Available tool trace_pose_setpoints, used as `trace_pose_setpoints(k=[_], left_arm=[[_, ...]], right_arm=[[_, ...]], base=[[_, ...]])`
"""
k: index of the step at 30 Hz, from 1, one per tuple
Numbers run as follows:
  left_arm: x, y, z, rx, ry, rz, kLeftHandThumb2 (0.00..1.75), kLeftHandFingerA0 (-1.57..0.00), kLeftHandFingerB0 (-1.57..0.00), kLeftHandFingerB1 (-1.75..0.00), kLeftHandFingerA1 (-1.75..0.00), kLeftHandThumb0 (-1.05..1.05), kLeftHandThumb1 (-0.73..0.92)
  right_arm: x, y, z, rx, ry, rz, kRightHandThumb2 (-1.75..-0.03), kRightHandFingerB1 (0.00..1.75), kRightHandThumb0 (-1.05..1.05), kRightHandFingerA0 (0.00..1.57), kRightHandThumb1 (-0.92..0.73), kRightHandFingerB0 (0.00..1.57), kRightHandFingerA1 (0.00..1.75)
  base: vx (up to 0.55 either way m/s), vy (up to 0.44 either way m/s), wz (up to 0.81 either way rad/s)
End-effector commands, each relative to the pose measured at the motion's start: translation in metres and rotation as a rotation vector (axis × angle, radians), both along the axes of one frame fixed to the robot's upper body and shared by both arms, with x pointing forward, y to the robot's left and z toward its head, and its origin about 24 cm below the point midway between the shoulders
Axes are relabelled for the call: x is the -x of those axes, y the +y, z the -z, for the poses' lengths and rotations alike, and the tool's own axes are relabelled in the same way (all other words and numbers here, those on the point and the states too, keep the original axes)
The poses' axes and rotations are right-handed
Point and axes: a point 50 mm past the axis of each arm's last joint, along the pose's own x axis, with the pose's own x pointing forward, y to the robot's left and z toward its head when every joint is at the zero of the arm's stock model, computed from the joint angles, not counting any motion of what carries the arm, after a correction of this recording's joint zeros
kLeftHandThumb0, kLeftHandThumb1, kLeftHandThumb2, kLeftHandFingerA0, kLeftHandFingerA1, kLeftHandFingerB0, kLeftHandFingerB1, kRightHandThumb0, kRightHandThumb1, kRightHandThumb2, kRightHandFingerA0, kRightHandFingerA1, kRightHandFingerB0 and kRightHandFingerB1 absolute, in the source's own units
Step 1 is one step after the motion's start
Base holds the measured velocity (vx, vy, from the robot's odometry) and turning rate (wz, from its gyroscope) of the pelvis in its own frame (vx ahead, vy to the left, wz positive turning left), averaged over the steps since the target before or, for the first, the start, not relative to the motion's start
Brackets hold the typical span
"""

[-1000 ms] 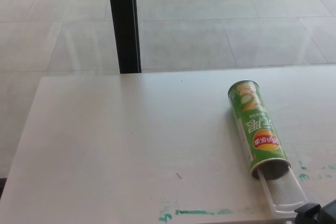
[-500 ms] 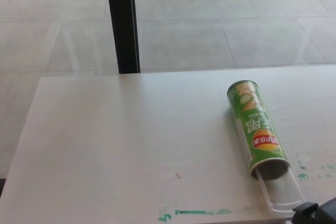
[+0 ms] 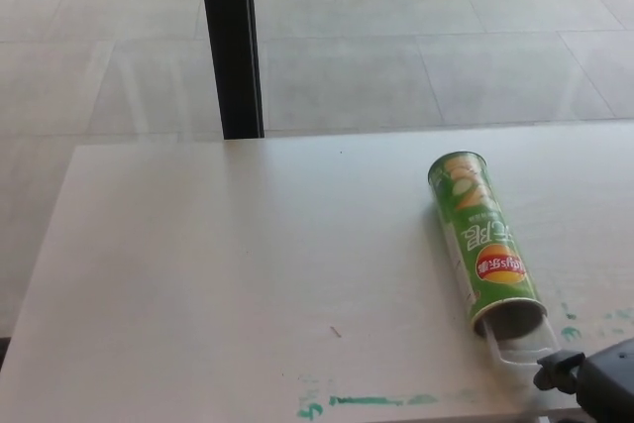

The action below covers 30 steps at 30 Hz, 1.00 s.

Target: Use the right hand as a fist to push the chips tray inside its container kept in the middle of the desk

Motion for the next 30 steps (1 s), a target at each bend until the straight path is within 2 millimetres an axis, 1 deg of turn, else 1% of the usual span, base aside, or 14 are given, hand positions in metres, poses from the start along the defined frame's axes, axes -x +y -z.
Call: trace_pose_setpoints(k=[1,7,8,9,11,15,21,22,23,25,26,27,28,30], left_arm=[[0.001,0.006,-0.006,-0.022,0.003,0.006,1.01,-0.48,-0.27,-0.96,-1.22,-1.05,0.92],[0.001,0.006,-0.007,-0.029,0.000,0.006,1.00,-0.39,-0.24,-1.02,-1.27,-1.05,0.92],[0.001,0.006,-0.007,-0.026,-0.002,0.007,1.36,-0.49,-0.31,-0.87,-1.05,-1.05,0.70],[0.001,0.006,-0.007,-0.027,0.000,0.002,1.00,-0.46,-0.26,-0.93,-1.17,-1.05,0.92],[0.001,0.006,-0.006,-0.024,-0.009,-0.012,1.37,-0.48,-0.29,-0.86,-1.05,-1.05,0.72],[0.002,0.006,-0.007,-0.016,-0.014,-0.011,1.01,-0.38,-0.21,-1.00,-1.28,-1.05,0.92],[0.003,0.006,-0.007,-0.027,0.012,0.006,1.02,-0.38,-0.25,-1.04,-1.29,-1.05,0.92],[0.003,0.006,-0.006,-0.023,0.006,0.003,1.37,-0.48,-0.30,-0.87,-1.05,-1.05,0.71],[0.003,0.006,-0.006,-0.019,0.000,-0.006,1.02,-0.37,-0.26,-1.04,-1.27,-1.05,0.91],[0.003,0.005,-0.006,-0.016,-0.002,-0.007,1.36,-0.48,-0.30,-0.86,-1.04,-1.05,0.70],[0.003,0.005,-0.006,-0.029,0.013,0.010,1.01,-0.38,-0.26,-1.03,-1.28,-1.05,0.92],[0.004,0.005,-0.006,-0.034,0.029,0.027,1.37,-0.51,-0.36,-0.89,-1.06,-1.05,0.72],[0.004,0.006,-0.006,-0.018,0.011,-0.004,1.02,-0.34,-0.23,-1.04,-1.30,-1.05,0.92],[0.004,0.004,-0.005,-0.017,0.010,-0.003,1.01,-0.35,-0.26,-1.01,-1.24,-1.05,0.92]], right_arm=[[-0.012,-0.005,-0.014,-0.069,-0.074,0.068,-1.14,0.59,-0.72,0.97,-0.76,0.47,1.24],[-0.016,-0.001,-0.018,-0.075,-0.087,0.063,-0.68,0.45,-0.71,0.89,-0.88,0.55,1.32],[-0.017,0.000,-0.017,-0.065,-0.083,0.061,-0.68,0.45,-0.72,0.88,-0.88,0.54,1.32],[-0.018,0.000,-0.016,-0.065,-0.079,0.062,-0.67,0.45,-0.71,0.91,-0.88,0.54,1.19],[-0.020,0.000,-0.015,-0.062,-0.088,0.059,-0.67,0.45,-0.71,0.91,-0.87,0.55,1.23],[-0.028,-0.002,-0.009,-0.042,-0.066,0.081,-0.67,0.44,-0.72,0.87,-0.88,0.54,1.32],[-0.038,-0.003,-0.001,-0.037,-0.027,0.133,-0.67,0.43,-0.72,0.85,-0.89,0.51,1.27],[-0.041,-0.003,0.000,-0.039,-0.022,0.137,-0.67,0.43,-0.71,0.85,-0.88,0.52,1.27],[-0.044,-0.004,0.003,-0.050,-0.026,0.129,-0.68,0.45,-0.71,0.83,-0.88,0.52,1.32],[-0.046,-0.003,0.005,-0.048,-0.023,0.138,-0.67,0.44,-0.71,0.83,-0.89,0.51,1.32],[-0.048,-0.002,0.007,-0.047,-0.027,0.140,-0.67,0.45,-0.71,0.82,-0.89,0.51,1.33],[-0.050,-0.002,0.010,-0.065,-0.025,0.144,-1.12,0.57,-0.68,0.87,-0.73,0.42,1.17],[-0.052,-0.001,0.012,-0.067,-0.029,0.149,-0.68,0.45,-0.70,0.82,-0.87,0.51,1.34],[-0.053,0.000,0.013,-0.074,-0.034,0.154,-0.66,0.45,-0.71,0.81,-0.88,0.52,1.37]], base=[[0.00,0.000,0.00],[0.00,0.000,0.00],[0.00,0.000,0.00],[0.00,0.000,0.00],[0.00,0.000,0.00],[0.00,0.000,0.00],[0.00,0.000,0.00],[0.00,0.000,0.00],[0.00,0.000,0.00],[0.00,0.000,0.00],[0.00,0.000,0.00],[0.00,0.000,0.00],[0.00,0.000,0.00],[0.00,0.000,0.00]])
